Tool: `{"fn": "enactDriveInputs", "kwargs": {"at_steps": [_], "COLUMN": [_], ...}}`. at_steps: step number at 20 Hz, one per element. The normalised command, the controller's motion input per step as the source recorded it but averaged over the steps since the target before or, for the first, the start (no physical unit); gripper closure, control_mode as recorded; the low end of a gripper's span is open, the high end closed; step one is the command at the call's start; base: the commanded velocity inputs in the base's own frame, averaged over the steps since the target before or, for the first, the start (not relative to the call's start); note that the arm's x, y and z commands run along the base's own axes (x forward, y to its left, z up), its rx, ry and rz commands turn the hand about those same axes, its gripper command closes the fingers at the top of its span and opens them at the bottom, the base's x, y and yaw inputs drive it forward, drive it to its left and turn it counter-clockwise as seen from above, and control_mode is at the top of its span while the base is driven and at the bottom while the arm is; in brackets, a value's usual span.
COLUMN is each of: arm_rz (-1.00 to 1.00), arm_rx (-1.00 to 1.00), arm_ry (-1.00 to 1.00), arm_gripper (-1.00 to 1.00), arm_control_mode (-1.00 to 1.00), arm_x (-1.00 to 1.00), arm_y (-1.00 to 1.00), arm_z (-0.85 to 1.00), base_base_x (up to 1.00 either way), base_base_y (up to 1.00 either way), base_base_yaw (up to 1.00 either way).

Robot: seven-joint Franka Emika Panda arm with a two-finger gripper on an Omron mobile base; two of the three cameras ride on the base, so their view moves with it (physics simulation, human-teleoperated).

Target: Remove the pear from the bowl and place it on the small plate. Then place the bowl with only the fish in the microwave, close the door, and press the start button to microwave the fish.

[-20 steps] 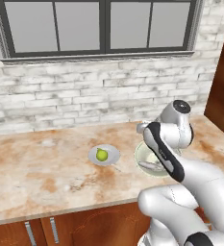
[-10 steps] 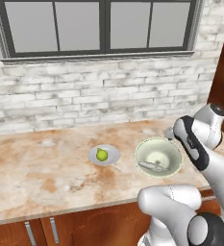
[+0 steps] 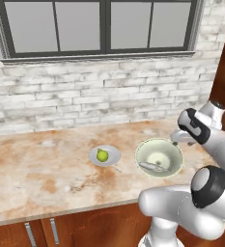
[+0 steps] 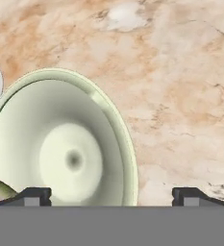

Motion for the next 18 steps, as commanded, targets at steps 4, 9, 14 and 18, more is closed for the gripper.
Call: {"fn": "enactDriveInputs", "kwargs": {"at_steps": [4,9,14,18], "arm_rz": [0.08,0.07,0.05,0.03], "arm_rx": [0.00,0.00,0.00,0.00], "arm_ry": [0.01,0.00,0.00,0.00], "arm_gripper": [-1.00,-1.00,1.00,1.00], "arm_control_mode": [-1.00,-1.00,-1.00,-1.00], "arm_x": [0.36,0.28,0.00,0.08], "arm_y": [0.00,0.08,0.31,0.25], "arm_z": [-0.51,-0.39,-0.25,-0.29], "base_base_x": [0.00,0.00,0.00,0.00], "base_base_y": [0.00,0.00,0.00,0.00], "base_base_yaw": [0.00,0.00,0.00,0.00]}}
